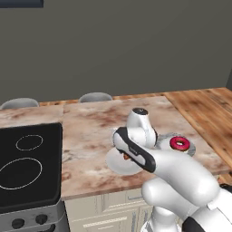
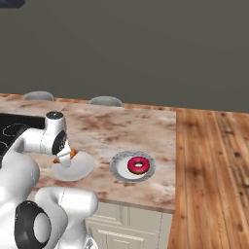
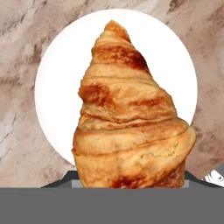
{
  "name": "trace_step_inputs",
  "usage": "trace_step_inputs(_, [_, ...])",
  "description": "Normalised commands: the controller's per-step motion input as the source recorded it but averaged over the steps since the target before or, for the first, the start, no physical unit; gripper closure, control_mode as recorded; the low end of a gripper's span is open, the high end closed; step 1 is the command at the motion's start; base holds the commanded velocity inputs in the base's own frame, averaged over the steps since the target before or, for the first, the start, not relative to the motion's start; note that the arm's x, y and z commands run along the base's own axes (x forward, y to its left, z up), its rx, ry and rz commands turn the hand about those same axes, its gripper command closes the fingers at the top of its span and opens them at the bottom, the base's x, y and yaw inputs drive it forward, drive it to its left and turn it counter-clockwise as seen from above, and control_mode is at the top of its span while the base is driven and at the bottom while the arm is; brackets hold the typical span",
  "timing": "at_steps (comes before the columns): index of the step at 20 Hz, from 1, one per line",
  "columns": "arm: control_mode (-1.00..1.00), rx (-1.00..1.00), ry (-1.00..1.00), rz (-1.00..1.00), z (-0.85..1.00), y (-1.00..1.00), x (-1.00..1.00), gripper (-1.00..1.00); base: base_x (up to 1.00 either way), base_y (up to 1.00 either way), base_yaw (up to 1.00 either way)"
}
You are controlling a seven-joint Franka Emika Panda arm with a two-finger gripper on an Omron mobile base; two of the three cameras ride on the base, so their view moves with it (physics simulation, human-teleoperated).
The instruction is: Place the pastries on the plates.
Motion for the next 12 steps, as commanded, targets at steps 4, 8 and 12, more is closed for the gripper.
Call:
trace_step_inputs(4, [-1.0,0.0,0.0,0.02,-0.26,0.0,0.16,1.0,0.0,0.0,0.0])
trace_step_inputs(8, [-1.0,0.0,0.0,0.08,-0.24,-0.01,0.24,1.0,0.0,0.0,0.0])
trace_step_inputs(12, [-1.0,0.0,0.0,0.07,-0.27,-0.03,0.27,1.0,0.0,0.0,0.0])
